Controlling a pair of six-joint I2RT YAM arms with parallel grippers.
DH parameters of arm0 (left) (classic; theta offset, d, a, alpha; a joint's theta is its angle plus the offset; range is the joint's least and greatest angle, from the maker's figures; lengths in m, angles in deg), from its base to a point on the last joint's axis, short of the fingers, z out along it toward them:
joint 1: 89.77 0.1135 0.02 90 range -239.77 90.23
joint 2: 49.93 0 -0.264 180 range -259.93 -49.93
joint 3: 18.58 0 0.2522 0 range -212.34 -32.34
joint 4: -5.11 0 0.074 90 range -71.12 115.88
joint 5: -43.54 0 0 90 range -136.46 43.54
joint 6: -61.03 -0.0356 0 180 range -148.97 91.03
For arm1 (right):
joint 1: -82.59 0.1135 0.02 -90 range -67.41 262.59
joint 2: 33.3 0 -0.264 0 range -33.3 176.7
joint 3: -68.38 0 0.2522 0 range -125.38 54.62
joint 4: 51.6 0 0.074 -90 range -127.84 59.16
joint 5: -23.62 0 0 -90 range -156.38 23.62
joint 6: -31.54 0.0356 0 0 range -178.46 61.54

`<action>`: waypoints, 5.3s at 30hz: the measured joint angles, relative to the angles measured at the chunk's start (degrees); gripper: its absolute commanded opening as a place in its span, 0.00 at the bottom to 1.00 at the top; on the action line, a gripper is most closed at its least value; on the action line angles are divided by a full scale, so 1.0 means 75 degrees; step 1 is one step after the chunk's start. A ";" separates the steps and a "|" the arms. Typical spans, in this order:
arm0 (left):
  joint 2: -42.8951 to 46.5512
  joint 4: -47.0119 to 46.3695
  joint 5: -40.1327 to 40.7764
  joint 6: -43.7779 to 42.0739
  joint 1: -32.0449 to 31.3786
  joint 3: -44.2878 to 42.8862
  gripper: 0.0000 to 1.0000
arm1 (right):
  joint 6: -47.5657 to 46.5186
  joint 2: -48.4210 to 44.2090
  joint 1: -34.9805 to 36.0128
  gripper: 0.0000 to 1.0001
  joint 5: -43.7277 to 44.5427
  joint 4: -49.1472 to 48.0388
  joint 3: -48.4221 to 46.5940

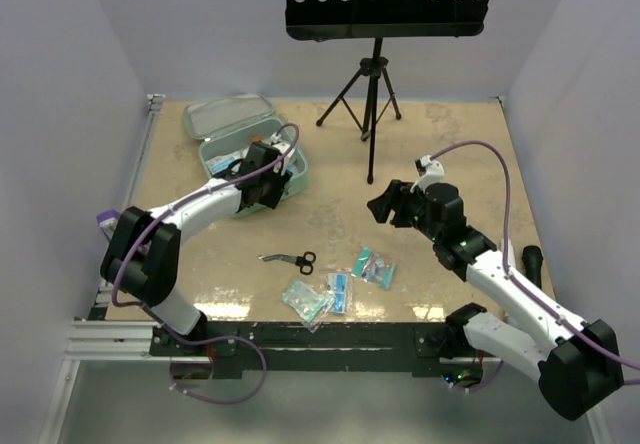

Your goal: Organize the medicine kit

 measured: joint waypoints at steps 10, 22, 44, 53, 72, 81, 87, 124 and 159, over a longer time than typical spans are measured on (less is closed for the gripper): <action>-0.0271 0.0131 -0.0603 -0.0105 0.0032 -0.0425 0.04 | 0.0000 -0.0012 0.0000 0.69 0.0000 0.0003 0.0073; -0.0411 0.0157 -0.1177 0.1043 0.0009 -0.0618 0.00 | 0.0000 -0.0058 0.0000 0.69 -0.0003 0.0000 0.0073; -0.1629 -0.0510 -0.1084 0.4237 -0.0050 -0.1795 0.00 | 0.0006 0.0058 0.0000 0.69 0.0000 0.0000 0.0073; -0.1714 -0.1093 -0.0851 0.5313 -0.0067 -0.1670 0.00 | 0.0058 0.0268 0.0000 0.69 0.0000 -0.0003 0.0073; -0.1868 -0.0787 -0.0903 0.5368 0.0012 -0.2261 1.00 | 0.0067 0.0332 0.0000 0.70 0.0140 0.0003 -0.0012; 0.0315 -0.1390 -0.0691 0.5053 0.0449 -0.0988 0.69 | 0.0090 0.0481 0.0000 0.70 0.0143 0.0003 -0.0017; -0.0032 -0.1865 -0.1460 0.4712 0.0912 -0.0271 0.00 | 0.0125 0.0714 0.0000 0.70 0.0134 -0.0026 -0.0020; -0.3480 -0.0697 -0.0548 0.3704 0.0431 -0.3063 0.07 | 0.0111 0.1221 0.0000 0.70 0.0140 -0.0219 -0.0154; 0.4089 -0.0262 -0.0154 0.5409 -0.3255 0.3468 0.77 | 0.0172 0.1244 0.1008 0.71 0.0207 -0.0344 -0.0006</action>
